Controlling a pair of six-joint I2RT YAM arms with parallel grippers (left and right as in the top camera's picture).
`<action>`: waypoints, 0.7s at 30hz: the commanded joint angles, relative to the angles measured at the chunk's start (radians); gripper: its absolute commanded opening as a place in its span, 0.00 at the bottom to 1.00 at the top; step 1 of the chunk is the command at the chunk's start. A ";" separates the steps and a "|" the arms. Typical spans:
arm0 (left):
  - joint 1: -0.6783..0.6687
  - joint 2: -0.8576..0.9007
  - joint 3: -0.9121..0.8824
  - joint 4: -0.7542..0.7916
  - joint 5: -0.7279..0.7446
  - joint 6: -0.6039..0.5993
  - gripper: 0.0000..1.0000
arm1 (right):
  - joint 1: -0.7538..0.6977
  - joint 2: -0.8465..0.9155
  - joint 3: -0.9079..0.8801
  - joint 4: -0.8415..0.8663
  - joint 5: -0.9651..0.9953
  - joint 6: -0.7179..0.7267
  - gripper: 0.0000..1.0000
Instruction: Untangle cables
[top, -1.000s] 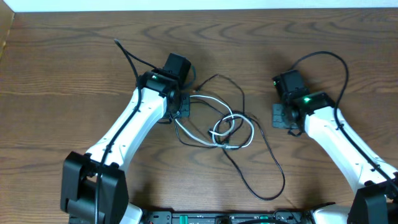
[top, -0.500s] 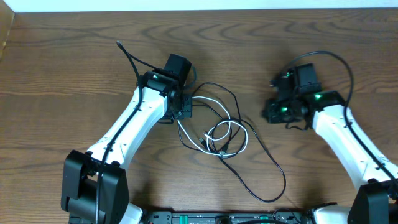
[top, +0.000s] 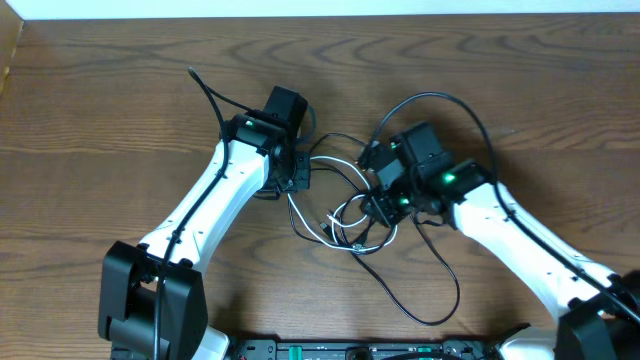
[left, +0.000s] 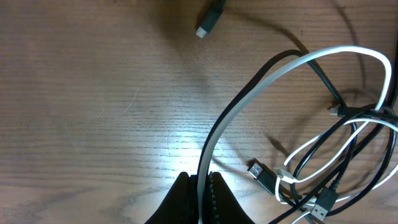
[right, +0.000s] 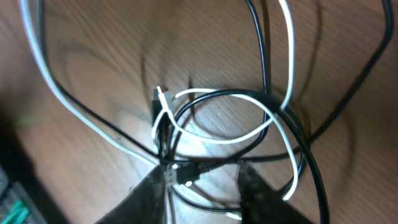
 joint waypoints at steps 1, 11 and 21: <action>0.002 0.000 0.005 -0.004 0.002 -0.010 0.07 | 0.016 0.060 0.001 0.007 0.065 -0.020 0.40; 0.002 0.000 0.005 -0.006 0.002 -0.010 0.07 | 0.006 0.205 0.001 0.043 0.291 0.072 0.31; 0.002 0.000 0.005 -0.008 0.002 -0.010 0.08 | -0.011 0.210 0.001 0.064 0.382 0.131 0.47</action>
